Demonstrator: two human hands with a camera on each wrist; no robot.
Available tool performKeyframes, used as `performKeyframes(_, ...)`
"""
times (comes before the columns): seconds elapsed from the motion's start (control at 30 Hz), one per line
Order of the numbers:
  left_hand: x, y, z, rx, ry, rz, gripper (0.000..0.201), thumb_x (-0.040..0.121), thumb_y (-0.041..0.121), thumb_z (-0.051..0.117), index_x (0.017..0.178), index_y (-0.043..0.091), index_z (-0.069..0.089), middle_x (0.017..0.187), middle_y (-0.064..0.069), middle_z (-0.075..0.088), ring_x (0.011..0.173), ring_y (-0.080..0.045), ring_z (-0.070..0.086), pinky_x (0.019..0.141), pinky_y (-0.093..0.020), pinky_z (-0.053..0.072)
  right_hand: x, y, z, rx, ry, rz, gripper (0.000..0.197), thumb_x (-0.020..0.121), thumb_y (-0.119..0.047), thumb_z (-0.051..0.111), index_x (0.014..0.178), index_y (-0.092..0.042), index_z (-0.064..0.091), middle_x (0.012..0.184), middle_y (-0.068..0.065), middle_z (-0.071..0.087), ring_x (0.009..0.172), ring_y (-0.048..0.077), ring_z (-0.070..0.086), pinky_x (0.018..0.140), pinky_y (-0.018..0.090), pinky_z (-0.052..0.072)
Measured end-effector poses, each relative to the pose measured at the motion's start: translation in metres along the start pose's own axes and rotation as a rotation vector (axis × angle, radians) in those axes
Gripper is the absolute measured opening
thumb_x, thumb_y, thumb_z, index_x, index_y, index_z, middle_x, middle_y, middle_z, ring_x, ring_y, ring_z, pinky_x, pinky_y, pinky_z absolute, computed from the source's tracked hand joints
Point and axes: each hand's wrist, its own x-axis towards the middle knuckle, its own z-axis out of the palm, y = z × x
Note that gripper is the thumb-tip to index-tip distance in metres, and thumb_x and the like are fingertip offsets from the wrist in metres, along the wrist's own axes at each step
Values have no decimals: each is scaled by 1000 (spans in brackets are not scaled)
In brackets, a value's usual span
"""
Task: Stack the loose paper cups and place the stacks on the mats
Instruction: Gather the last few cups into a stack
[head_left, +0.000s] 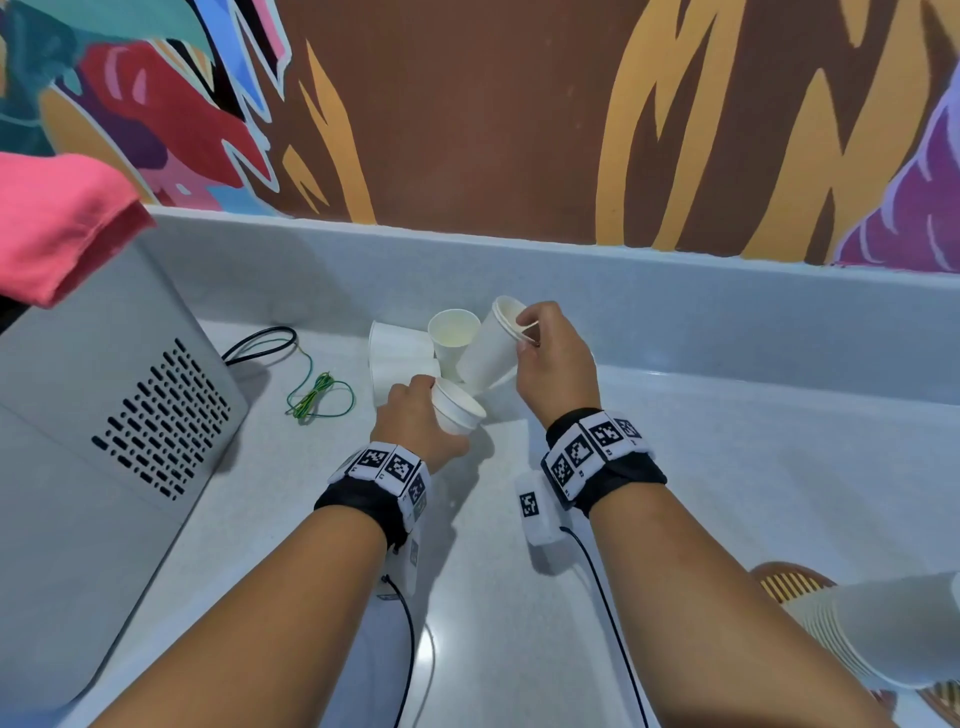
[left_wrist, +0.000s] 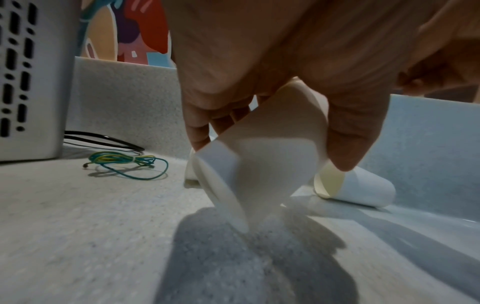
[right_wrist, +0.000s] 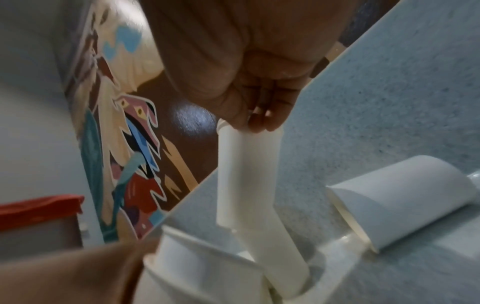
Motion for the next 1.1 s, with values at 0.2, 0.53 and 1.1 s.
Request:
performKeyframes(0.2,-13,6,-4,-112,62,55,91,55,38,79,131,31,29,117,0,53,105,-29,57,87,-47,51,-12,-17,-14,21,-152,-37,12,88,-7,60,96,-15,65,98,1,66,91,19,60,87,35,50)
performKeyframes(0.53,-39,1,-18,-203,87,210,101,69,26,76,145,43,12,125,-4,41,106,-25,53,90,-39,47,-33,-36,-22,53,-333,-65,6,82,-13,69,81,-18,70,70,-8,59,74,18,62,70,29,50)
performKeyframes(1.1,-49,-23,-29,-214,130,60,101,60,25,84,141,25,23,123,-6,49,104,-26,56,85,-37,49,-46,-58,-38,-238,-46,-171,18,89,0,51,103,-11,53,104,7,54,86,23,52,70,27,32)
